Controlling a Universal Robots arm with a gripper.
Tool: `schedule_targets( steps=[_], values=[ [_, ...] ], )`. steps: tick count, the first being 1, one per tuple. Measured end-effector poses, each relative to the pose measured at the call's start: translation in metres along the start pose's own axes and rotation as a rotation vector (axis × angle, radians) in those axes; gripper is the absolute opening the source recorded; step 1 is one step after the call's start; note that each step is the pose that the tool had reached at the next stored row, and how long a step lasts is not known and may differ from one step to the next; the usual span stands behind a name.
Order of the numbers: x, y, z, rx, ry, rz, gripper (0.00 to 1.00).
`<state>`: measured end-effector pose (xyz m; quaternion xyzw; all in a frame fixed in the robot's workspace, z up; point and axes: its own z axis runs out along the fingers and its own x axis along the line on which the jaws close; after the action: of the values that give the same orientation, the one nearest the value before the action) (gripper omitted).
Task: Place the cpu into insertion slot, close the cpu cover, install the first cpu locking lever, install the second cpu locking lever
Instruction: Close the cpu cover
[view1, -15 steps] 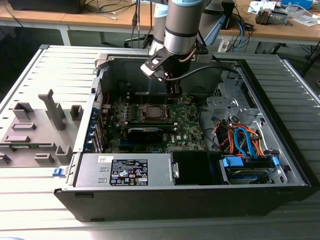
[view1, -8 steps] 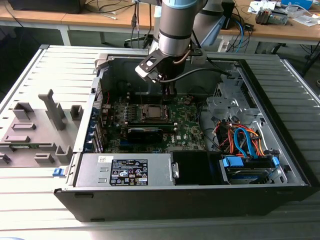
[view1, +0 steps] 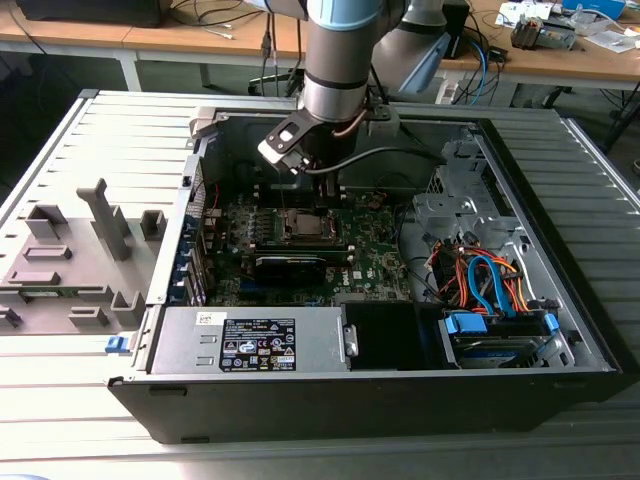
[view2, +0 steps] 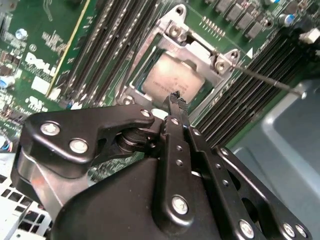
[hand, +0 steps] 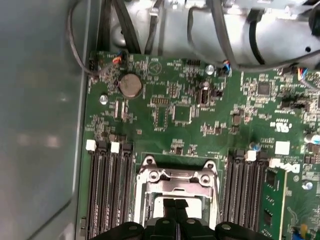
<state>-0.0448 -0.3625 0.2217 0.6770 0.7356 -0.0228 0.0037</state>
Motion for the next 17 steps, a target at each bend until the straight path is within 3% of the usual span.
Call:
schedule_targets(
  steps=[1,3,5,7,14,17],
  values=[
    [0.0003,-0.0033,0.0017,-0.0001,0.0005,-0.001,0.11],
    [0.0015,-0.0167,0.0047,-0.0006,0.0052,-0.003,0.11],
    [0.0019,-0.0199,0.0059,-0.0009,0.0071,-0.004,0.11],
    [0.0025,-0.0246,0.0136,-0.0011,0.0094,-0.010,0.11],
    [0.0026,-0.0245,0.0157,-0.0009,0.0083,-0.010,0.11],
    [0.0024,-0.0247,0.0089,-0.0011,0.0082,-0.010,0.11]
  ],
)
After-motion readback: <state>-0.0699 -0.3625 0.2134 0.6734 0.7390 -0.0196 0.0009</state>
